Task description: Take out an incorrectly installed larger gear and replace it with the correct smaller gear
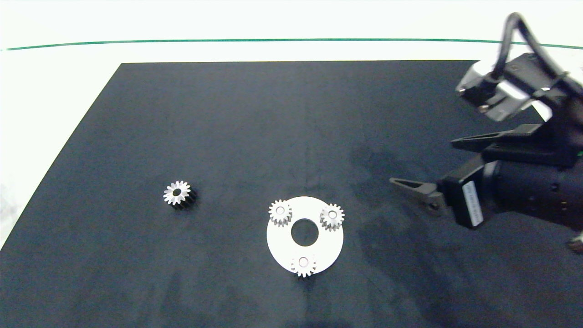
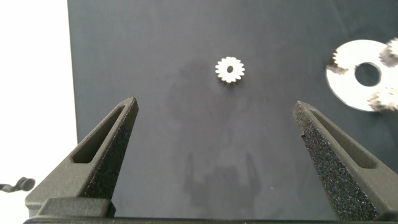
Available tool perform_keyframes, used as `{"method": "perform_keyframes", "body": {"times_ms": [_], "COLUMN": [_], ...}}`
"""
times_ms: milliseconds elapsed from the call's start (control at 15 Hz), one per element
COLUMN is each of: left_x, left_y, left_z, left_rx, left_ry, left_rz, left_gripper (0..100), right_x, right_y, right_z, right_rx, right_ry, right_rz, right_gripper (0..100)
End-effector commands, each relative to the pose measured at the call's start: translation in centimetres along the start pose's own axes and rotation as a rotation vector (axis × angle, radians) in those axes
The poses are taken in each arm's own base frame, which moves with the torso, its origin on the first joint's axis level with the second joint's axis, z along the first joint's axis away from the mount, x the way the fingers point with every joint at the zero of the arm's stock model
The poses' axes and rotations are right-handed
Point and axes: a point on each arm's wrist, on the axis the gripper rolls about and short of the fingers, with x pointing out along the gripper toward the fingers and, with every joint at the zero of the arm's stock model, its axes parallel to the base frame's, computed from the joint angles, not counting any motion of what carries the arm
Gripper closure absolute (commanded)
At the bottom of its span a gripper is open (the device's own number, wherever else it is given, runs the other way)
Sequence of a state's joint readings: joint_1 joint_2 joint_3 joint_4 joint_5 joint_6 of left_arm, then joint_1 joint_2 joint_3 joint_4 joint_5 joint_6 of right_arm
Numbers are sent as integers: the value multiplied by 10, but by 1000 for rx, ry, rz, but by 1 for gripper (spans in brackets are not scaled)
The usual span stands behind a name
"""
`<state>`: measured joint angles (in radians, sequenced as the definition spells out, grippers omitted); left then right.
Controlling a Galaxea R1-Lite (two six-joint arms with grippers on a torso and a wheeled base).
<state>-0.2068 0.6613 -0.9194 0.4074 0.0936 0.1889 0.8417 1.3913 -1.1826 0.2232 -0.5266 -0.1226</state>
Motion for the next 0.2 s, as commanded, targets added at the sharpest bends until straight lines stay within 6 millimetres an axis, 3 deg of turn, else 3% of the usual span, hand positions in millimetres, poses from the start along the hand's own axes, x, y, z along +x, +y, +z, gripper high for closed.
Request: {"method": "perform_keyframes", "body": {"times_ms": [67, 200], "left_x": [-10, -16], "left_y": [1, 1], "left_z": [-1, -1], "left_rx": [-8, -11], "left_ry": [-23, -33], "left_rz": [65, 124], "left_gripper": [0, 0], "right_x": [-78, -110], "right_y": [-72, -97], "right_z": [-22, -35], "right_rx": [142, 195], "right_ry": [-115, -128], "right_rz": [-271, -433], "right_gripper": [0, 0]}}
